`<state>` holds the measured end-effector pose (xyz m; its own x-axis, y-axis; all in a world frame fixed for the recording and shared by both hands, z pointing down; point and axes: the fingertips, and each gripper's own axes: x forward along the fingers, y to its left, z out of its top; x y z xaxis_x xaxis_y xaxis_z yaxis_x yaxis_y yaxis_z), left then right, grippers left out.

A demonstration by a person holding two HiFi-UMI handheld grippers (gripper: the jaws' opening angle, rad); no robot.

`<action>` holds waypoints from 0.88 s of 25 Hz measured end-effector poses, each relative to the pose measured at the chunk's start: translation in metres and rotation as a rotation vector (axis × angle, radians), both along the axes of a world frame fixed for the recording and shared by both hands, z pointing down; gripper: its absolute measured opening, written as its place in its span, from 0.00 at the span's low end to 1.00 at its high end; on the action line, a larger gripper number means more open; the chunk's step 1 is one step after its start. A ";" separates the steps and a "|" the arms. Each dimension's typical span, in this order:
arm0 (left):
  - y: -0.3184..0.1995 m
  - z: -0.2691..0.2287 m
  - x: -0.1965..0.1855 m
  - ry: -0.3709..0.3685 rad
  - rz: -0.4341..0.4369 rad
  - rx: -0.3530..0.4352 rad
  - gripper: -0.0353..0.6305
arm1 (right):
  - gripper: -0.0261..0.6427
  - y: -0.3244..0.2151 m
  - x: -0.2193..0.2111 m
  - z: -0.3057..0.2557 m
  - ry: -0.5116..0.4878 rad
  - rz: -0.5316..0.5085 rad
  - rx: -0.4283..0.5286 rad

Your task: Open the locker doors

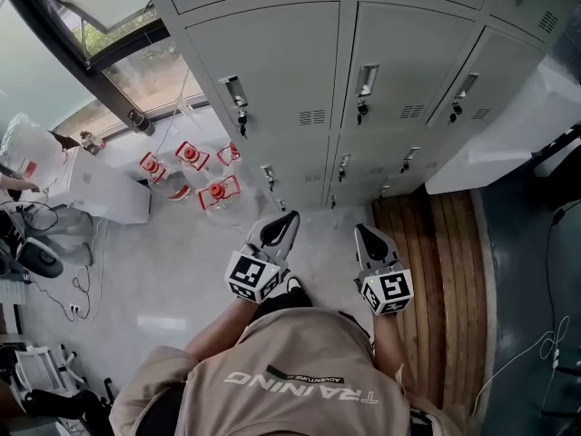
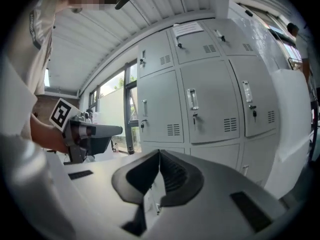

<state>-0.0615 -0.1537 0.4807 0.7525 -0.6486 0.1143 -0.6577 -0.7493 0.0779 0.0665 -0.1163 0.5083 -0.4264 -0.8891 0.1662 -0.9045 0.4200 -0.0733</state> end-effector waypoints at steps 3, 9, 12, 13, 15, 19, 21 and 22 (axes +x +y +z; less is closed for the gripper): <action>-0.019 0.004 -0.008 0.007 0.039 -0.005 0.06 | 0.06 -0.017 -0.005 0.005 0.010 0.046 -0.016; -0.052 0.013 -0.022 0.022 0.070 -0.023 0.06 | 0.06 -0.044 -0.008 0.016 0.025 0.106 -0.056; -0.066 0.016 -0.027 0.036 0.054 -0.032 0.06 | 0.06 -0.058 -0.006 0.021 0.043 0.104 -0.075; -0.071 0.018 -0.029 0.038 0.047 -0.039 0.06 | 0.06 -0.063 -0.005 0.022 0.045 0.103 -0.080; -0.079 0.023 -0.031 0.038 0.033 -0.055 0.06 | 0.06 -0.074 -0.005 0.026 0.040 0.095 -0.089; -0.095 0.022 -0.032 0.024 -0.011 -0.053 0.06 | 0.06 -0.108 0.002 0.037 0.037 0.063 -0.095; -0.102 0.023 -0.030 0.019 -0.044 -0.067 0.06 | 0.06 -0.126 0.013 0.045 0.005 0.069 -0.109; -0.107 0.023 -0.028 0.017 -0.056 -0.072 0.06 | 0.06 -0.136 0.019 0.048 -0.026 0.075 -0.117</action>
<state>-0.0896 -0.2603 0.5035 0.7175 -0.6804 0.1495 -0.6966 -0.7033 0.1419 0.0859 -0.2519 0.5565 -0.3648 -0.8939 0.2606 -0.9303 0.3384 -0.1416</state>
